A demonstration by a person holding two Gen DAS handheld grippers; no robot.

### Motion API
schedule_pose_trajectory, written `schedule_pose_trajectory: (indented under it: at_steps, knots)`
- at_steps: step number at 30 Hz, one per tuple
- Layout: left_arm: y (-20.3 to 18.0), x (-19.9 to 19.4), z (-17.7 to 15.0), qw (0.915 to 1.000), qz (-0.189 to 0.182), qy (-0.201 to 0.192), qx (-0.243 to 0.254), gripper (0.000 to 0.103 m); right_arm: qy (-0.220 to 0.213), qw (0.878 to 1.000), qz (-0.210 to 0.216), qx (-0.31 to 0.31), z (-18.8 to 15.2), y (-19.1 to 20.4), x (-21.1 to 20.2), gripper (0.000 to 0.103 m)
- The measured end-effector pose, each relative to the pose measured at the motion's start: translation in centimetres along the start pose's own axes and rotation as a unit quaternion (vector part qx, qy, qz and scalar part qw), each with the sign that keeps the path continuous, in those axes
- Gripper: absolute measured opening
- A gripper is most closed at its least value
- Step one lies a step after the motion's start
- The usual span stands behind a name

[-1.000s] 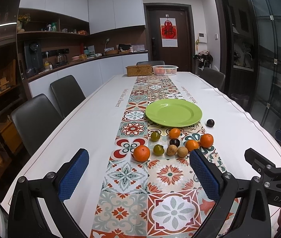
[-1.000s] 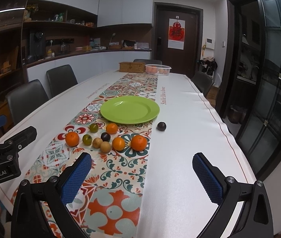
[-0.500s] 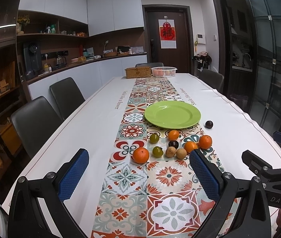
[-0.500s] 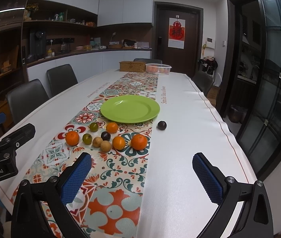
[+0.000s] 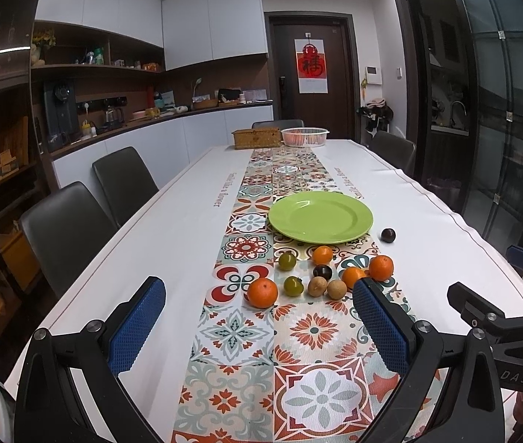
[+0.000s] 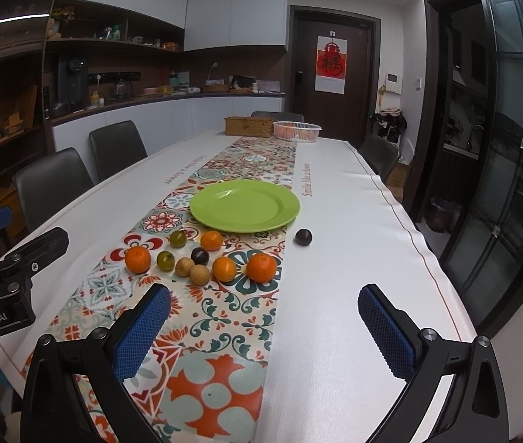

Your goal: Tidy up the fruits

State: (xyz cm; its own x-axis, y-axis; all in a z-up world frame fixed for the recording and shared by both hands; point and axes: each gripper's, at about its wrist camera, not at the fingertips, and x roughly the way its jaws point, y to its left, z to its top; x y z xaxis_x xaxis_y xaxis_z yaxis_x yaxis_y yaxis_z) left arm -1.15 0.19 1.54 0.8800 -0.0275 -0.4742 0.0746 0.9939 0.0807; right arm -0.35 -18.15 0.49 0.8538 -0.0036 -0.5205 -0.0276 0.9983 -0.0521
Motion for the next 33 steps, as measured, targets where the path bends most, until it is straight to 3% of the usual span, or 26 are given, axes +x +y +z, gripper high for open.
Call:
schedule_pose_trajectory:
  at_steps: [12, 26, 33]
  knots:
    - [0.4, 0.7, -0.2, 0.9999, 0.004, 0.011, -0.002, 0.103, 0.008, 1.0, -0.003, -0.006, -0.1, 0.3, 0.3, 0.103]
    - [0.9, 6.0, -1.0, 0.9986, 0.022, 0.049, -0.003, 0.103, 0.044, 0.999, -0.017, -0.004, 0.5, 0.0, 5.2, 0.102]
    - [0.8, 10.1, -1.2, 0.9969, 0.024, 0.075, 0.009, 0.092, 0.07, 0.997, -0.014, -0.003, 0.6, 0.0, 8.9, 0.099]
